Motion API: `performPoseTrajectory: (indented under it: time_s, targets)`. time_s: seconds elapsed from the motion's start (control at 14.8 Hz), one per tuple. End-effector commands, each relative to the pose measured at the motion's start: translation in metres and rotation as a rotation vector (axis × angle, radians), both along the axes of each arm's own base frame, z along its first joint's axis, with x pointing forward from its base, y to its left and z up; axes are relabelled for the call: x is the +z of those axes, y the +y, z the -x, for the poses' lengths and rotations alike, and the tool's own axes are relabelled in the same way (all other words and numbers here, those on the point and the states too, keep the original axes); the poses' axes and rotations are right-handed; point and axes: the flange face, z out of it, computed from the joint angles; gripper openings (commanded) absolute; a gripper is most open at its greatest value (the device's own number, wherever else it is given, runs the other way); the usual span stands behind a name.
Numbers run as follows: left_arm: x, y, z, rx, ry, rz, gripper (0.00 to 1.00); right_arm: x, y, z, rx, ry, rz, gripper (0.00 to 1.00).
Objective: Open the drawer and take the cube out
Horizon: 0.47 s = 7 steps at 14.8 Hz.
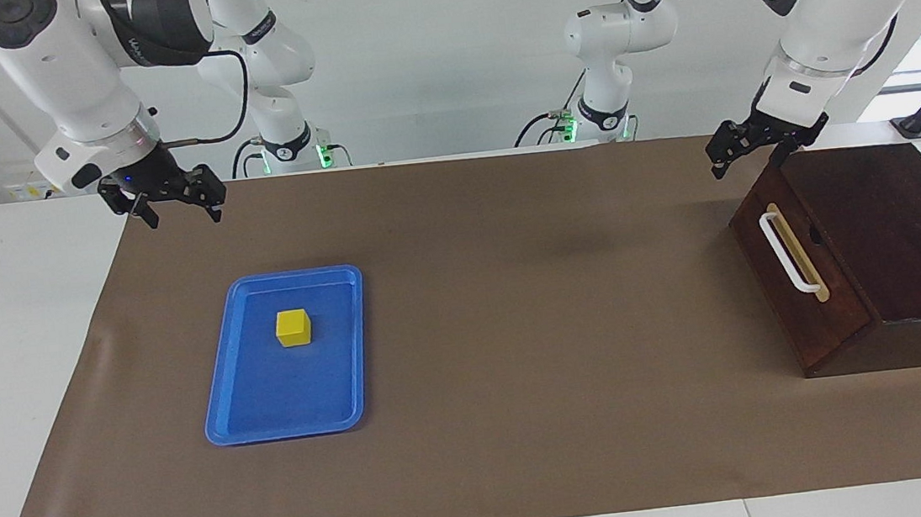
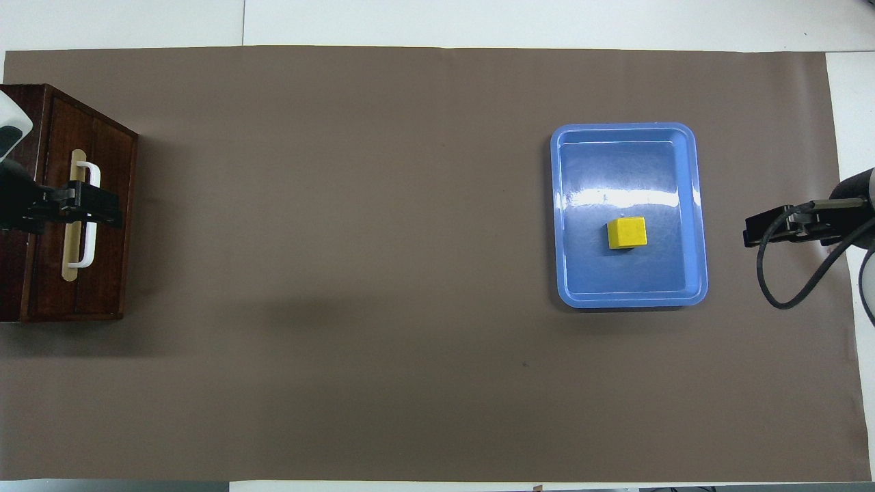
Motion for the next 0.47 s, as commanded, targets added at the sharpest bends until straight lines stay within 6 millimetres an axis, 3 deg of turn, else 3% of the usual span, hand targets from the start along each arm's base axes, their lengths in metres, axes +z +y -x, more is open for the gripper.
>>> performPoseTrajectory:
  time_s: [0.0,0.41]
  targets:
    - [0.005,-0.001,0.002,-0.011,-0.010,0.016,1.00,0.000,-0.003,-0.003,0.032,0.010,0.010,1.00]
    - [0.005,-0.001,0.002,-0.011,-0.010,0.016,1.00,0.000,0.010,-0.005,0.070,0.009,0.004,1.00]
